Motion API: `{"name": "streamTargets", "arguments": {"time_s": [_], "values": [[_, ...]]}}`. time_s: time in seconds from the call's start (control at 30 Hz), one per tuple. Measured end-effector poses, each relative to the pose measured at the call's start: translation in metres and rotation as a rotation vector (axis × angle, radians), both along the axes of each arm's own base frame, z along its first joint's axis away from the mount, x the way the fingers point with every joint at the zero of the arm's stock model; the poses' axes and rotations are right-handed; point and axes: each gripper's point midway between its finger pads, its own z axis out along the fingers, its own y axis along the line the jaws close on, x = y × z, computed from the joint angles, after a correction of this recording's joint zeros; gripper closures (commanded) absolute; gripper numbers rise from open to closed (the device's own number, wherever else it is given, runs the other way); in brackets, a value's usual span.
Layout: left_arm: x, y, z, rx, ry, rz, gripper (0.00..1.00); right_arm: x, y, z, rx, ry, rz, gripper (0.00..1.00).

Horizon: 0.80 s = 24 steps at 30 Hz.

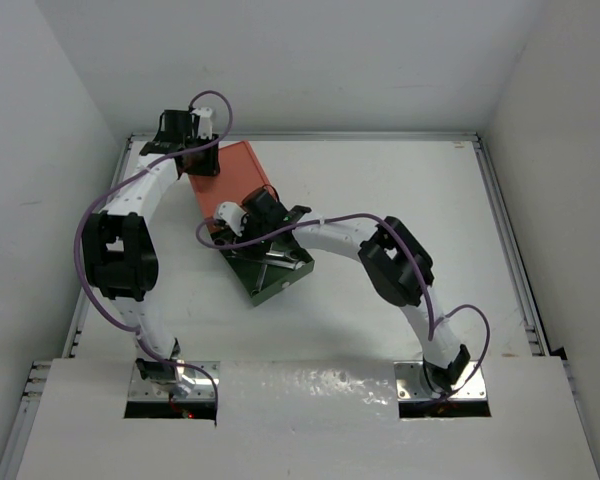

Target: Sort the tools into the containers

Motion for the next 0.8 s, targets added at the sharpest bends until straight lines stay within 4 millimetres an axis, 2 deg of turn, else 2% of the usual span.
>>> {"name": "streamTargets", "arguments": {"time_s": [0.27, 0.4, 0.47, 0.8], "values": [[0.0, 0.0, 0.0, 0.0, 0.0, 0.0, 0.64, 0.005, -0.002, -0.008, -0.008, -0.008, -0.031, 0.8], [0.0, 0.0, 0.0, 0.001, 0.0, -0.001, 0.64, 0.007, -0.001, -0.006, 0.007, -0.027, -0.044, 0.96], [0.0, 0.0, 0.0, 0.001, 0.0, -0.001, 0.64, 0.008, 0.0, -0.006, 0.014, -0.024, -0.054, 1.0], [0.0, 0.0, 0.0, 0.004, 0.0, -0.003, 0.64, 0.011, -0.003, -0.002, 0.019, -0.006, -0.131, 1.0]]}}
